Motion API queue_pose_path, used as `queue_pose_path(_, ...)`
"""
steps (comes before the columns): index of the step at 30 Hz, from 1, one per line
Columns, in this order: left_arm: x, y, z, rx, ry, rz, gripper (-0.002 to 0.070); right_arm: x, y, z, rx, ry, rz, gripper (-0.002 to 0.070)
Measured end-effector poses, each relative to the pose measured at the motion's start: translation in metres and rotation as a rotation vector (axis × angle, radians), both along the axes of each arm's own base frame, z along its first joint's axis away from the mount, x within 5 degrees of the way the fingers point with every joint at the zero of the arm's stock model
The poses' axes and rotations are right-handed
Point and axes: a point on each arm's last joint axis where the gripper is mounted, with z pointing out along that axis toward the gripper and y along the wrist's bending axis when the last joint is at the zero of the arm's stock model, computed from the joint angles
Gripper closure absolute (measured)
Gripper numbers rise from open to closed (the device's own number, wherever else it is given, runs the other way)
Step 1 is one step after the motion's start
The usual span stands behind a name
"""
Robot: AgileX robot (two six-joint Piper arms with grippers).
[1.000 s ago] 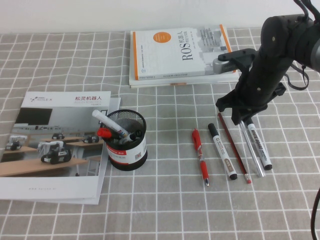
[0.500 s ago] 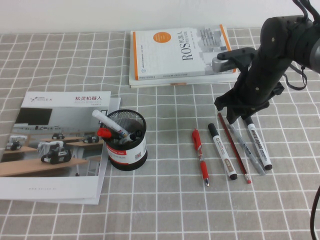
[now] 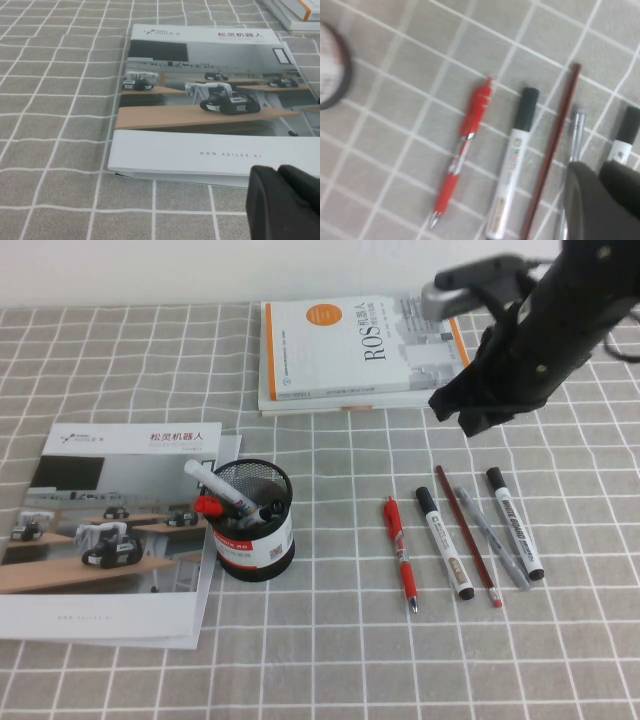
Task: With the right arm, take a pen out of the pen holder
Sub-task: 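Take a marker out of the pen holder and lay it on the table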
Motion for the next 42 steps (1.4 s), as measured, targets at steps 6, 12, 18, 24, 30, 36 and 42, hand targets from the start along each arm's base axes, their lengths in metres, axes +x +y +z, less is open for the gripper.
queue_pose_path(6,0.000,0.000,0.000,0.000,0.000,0.000,0.0678,-0.074,-0.013,0.049,0.083,-0.161,0.045,0.0685)
queue_pose_path(12,0.000,0.000,0.000,0.000,0.000,0.000,0.0678,-0.138,-0.046,0.065,0.118,-0.211,0.029,0.0688)
queue_pose_path(18,0.000,0.000,0.000,0.000,0.000,0.000,0.0678,-0.194,-0.076,0.053,0.136,-0.228,0.009,0.0688)
queue_pose_path(24,0.000,0.000,0.000,0.000,0.000,0.000,0.0678,-0.244,-0.102,0.025,0.167,-0.257,0.008,0.0688)
queue_pose_path(30,0.000,0.000,0.000,0.000,0.000,0.000,0.0678,-0.276,-0.115,0.001,0.214,-0.258,0.009,0.0688)
queue_pose_path(36,0.000,0.000,0.000,0.000,0.000,0.000,0.0678,-0.279,-0.118,-0.027,0.227,-0.288,-0.003,0.0688)
queue_pose_path(42,0.000,0.000,0.000,0.000,0.000,0.000,0.0678,-0.268,-0.118,-0.060,0.289,-0.430,-0.059,0.0688)
